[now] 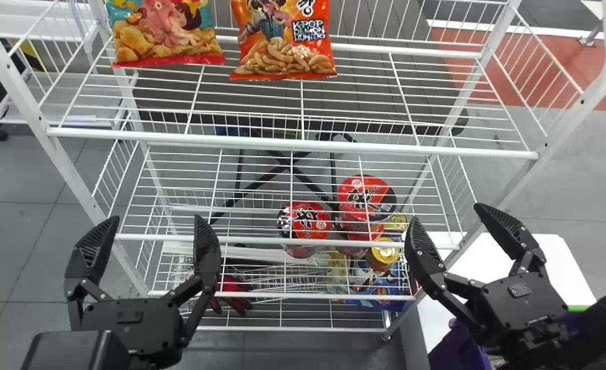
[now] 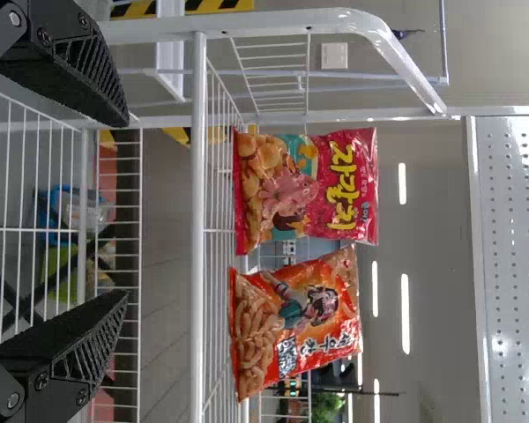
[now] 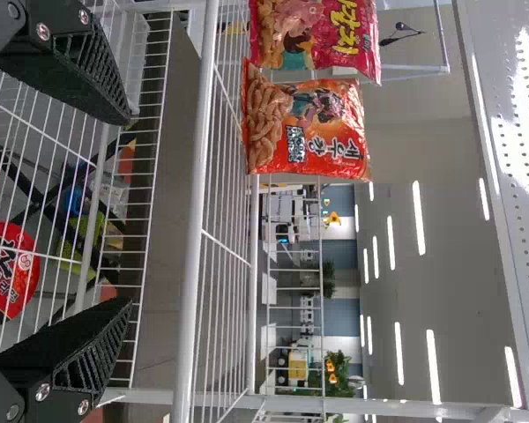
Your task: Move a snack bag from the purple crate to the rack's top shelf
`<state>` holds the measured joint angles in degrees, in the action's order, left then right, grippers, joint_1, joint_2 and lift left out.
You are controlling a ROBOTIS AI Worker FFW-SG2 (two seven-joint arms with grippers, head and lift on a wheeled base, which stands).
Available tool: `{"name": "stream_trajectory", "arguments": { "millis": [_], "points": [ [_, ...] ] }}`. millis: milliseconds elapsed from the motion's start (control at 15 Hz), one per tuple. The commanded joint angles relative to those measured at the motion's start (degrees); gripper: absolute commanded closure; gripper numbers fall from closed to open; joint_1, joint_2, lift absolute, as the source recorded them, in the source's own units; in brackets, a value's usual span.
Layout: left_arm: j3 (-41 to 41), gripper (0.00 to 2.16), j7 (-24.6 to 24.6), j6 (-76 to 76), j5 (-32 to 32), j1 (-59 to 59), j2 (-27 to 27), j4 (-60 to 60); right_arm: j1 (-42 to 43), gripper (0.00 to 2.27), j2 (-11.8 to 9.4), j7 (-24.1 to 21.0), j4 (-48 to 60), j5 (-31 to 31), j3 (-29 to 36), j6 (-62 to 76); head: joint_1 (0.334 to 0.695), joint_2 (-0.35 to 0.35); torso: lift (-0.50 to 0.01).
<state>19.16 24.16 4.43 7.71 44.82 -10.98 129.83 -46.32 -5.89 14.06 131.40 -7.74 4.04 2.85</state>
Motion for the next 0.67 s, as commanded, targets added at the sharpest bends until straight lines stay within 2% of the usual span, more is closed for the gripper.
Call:
{"name": "stream_trajectory", "arguments": {
  "millis": [0, 600],
  "points": [
    [0.0, 0.14, 0.0, 0.2, 0.0, 0.0, 0.1, 0.0, 0.0, 0.09, 0.0, 0.0, 0.0, 0.0, 0.0, 0.0, 0.695, -0.091, -0.213],
    [0.0, 0.14, 0.0, 1.8, 0.0, 0.0, 0.0, -0.3, -0.1, 0.09, 0.0, 0.4, 0.0, -0.1, 0.2, -0.2, 0.695, -0.09, -0.25]
  ]
}}
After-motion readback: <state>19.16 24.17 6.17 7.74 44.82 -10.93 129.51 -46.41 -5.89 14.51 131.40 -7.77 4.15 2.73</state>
